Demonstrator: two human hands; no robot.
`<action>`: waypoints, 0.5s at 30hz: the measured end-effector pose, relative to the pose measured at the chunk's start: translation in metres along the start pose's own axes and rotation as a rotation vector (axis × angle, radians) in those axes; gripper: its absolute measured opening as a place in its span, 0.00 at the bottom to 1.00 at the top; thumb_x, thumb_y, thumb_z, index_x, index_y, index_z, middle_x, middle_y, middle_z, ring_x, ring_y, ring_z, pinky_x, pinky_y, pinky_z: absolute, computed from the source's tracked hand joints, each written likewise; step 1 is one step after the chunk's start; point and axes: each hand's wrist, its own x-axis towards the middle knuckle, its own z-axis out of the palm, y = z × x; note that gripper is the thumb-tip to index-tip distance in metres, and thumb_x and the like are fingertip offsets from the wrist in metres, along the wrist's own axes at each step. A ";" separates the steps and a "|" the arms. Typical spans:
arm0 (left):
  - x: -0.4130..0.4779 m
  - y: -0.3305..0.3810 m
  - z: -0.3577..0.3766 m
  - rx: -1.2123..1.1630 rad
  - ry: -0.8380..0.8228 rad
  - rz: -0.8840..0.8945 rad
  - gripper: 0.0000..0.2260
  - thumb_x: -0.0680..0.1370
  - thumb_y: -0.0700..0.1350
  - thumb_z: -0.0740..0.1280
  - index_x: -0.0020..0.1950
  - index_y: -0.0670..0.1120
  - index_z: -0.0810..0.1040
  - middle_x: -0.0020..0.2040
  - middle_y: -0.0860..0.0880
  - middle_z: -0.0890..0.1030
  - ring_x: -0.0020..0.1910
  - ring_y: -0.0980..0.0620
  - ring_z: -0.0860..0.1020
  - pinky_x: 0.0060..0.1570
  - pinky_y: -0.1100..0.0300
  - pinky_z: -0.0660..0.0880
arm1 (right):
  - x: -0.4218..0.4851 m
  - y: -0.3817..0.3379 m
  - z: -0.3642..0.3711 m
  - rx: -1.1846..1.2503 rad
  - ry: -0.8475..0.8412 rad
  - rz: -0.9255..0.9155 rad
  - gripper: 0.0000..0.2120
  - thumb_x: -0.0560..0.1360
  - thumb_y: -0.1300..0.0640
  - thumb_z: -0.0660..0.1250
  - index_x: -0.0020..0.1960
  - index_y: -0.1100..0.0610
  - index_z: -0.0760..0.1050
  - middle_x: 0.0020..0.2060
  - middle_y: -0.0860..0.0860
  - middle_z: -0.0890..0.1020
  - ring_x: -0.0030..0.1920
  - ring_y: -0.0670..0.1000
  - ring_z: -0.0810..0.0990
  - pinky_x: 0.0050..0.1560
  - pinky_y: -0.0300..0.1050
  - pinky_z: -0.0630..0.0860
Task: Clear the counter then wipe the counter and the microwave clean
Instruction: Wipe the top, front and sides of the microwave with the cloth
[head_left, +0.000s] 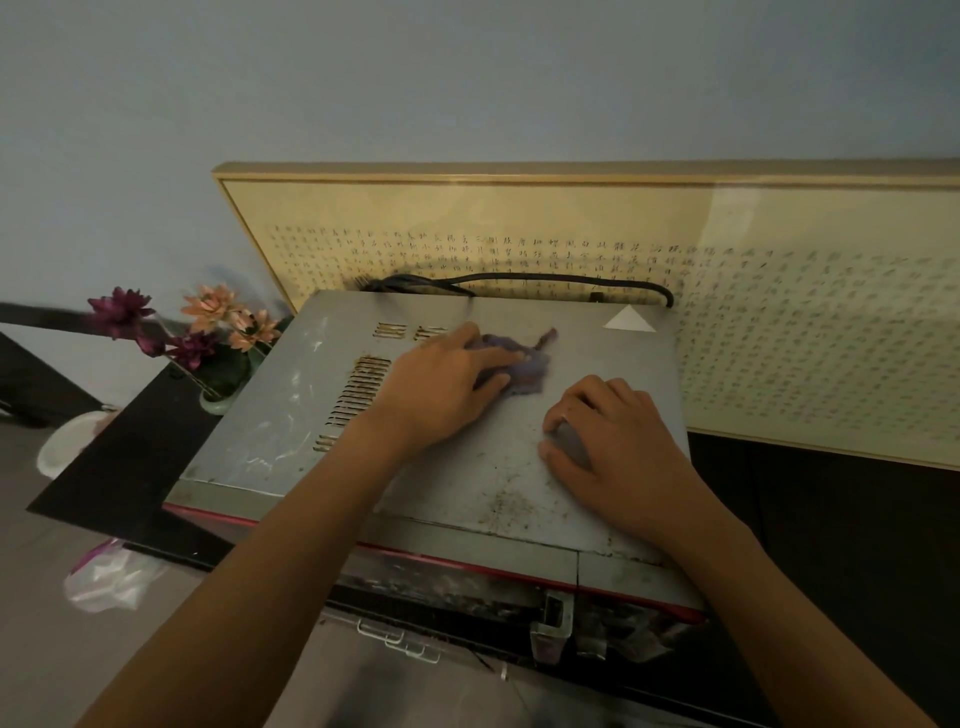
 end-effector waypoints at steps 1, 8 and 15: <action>-0.003 -0.001 0.002 0.012 0.013 -0.060 0.17 0.84 0.56 0.60 0.72 0.57 0.75 0.55 0.47 0.74 0.48 0.44 0.77 0.42 0.56 0.68 | 0.000 0.000 0.000 0.004 -0.001 0.002 0.13 0.77 0.42 0.58 0.52 0.48 0.74 0.52 0.46 0.73 0.52 0.49 0.69 0.53 0.46 0.67; 0.050 0.004 0.006 0.047 -0.042 -0.219 0.18 0.85 0.56 0.57 0.74 0.58 0.72 0.65 0.43 0.72 0.57 0.37 0.77 0.53 0.47 0.76 | 0.000 -0.002 -0.003 0.026 -0.017 0.019 0.12 0.77 0.42 0.58 0.53 0.48 0.75 0.52 0.45 0.72 0.53 0.48 0.69 0.54 0.46 0.67; -0.057 0.035 -0.011 0.032 0.042 -0.058 0.16 0.83 0.56 0.61 0.70 0.57 0.77 0.55 0.47 0.76 0.47 0.46 0.78 0.40 0.57 0.71 | 0.000 -0.001 -0.003 0.038 -0.007 0.013 0.14 0.77 0.42 0.58 0.53 0.49 0.76 0.51 0.46 0.73 0.51 0.49 0.70 0.51 0.45 0.63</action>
